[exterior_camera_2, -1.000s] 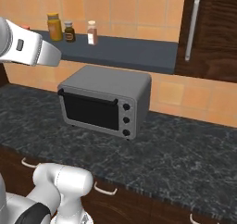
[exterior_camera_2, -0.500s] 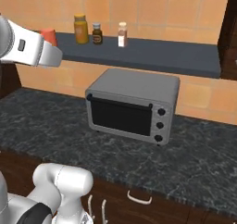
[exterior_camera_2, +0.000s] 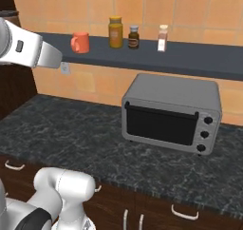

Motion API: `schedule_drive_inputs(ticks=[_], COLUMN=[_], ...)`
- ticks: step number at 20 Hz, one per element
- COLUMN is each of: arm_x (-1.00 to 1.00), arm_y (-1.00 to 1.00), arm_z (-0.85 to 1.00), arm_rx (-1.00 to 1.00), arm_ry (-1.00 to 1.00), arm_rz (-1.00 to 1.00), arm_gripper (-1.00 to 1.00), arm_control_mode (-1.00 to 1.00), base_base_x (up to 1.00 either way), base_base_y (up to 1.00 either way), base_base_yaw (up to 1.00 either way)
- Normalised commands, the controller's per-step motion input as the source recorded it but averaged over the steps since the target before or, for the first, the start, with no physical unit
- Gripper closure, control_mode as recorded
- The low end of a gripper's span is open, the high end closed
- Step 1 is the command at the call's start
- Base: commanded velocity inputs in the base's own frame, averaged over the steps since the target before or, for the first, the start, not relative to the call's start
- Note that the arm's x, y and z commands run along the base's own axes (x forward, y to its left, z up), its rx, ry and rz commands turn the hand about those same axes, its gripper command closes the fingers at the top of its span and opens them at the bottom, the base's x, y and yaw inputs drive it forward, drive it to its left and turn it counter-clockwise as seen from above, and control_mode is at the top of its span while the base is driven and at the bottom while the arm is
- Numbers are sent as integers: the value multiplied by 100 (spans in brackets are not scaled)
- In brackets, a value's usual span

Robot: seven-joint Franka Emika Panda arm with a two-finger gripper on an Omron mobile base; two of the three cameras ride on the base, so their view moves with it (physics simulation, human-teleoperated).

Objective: Gather all objects into one cabinet and sort the glasses and bowls to opposite sides.

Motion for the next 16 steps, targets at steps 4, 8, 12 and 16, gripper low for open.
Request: schedule_drive_inputs(ticks=[4,8,12,16], arm_x=[0,0,0,0], arm_y=[0,0,0,0], arm_z=[0,0,0,0], arm_rx=[0,0,0,0], arm_ry=[0,0,0,0], arm_rz=[0,0,0,0], arm_gripper=[-100,-100,-100,-100], arm_control_mode=[100,100,100,100], base_base_x=[-4,-13,-24,-16], base_base_y=[51,50,43,36], base_base_yaw=[-8,-15,-11,-2])
